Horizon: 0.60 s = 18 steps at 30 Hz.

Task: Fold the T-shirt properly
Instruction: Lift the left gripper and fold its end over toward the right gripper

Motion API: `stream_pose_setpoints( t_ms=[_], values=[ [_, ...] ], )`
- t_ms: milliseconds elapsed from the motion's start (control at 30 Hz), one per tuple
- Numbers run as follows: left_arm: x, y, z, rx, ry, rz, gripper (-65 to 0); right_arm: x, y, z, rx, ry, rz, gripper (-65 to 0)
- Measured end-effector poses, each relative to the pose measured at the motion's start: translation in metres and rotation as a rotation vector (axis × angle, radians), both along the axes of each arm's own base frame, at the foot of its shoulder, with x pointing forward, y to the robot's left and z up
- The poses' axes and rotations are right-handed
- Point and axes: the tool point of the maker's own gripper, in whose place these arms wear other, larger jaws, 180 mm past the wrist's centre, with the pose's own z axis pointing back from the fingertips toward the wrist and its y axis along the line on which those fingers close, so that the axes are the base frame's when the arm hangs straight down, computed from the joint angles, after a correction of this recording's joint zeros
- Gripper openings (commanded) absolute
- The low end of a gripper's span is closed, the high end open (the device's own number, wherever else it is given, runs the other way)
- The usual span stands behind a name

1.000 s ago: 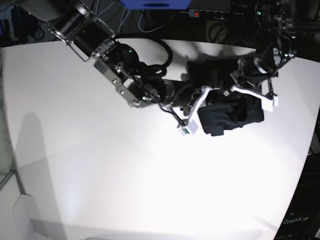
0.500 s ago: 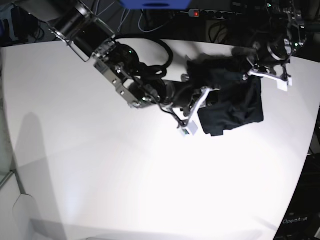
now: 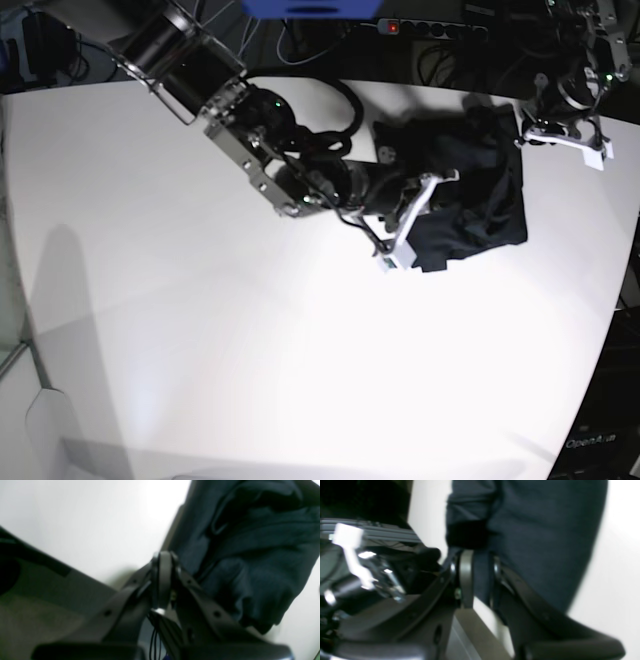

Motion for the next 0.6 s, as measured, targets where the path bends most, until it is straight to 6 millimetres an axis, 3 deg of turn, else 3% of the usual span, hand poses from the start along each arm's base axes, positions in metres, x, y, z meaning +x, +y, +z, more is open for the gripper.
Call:
stream_pose_setpoints(
  t_ms=[133,200,300,400,500,600],
  values=[
    [0.011,-0.01,0.02,0.004,-0.066,-0.032,-65.0,0.001,0.01,0.0,0.011,0.012,-0.004,-51.9],
    [0.014,-0.012,0.027,0.009,-0.086,-0.04,-65.0,0.005,0.011,-0.004,-0.006,0.024,0.0,-47.9],
    [0.015,-0.013,0.028,0.011,-0.088,-0.044,-65.0,0.013,0.009,-0.002,-0.007,0.006,-0.019,-37.4],
    [0.015,-0.013,0.028,0.012,-0.087,-0.044,-65.0,0.008,0.008,-0.007,-0.015,0.03,-0.027,-29.8],
    [0.015,-0.013,0.028,0.013,-0.088,-0.044,-65.0,0.007,0.005,-0.008,-0.029,0.043,-0.051,-26.9],
    [0.015,-0.013,0.028,0.013,-0.087,-0.044,-65.0,0.012,0.01,0.007,0.005,0.008,-0.059,-27.1]
  ],
)
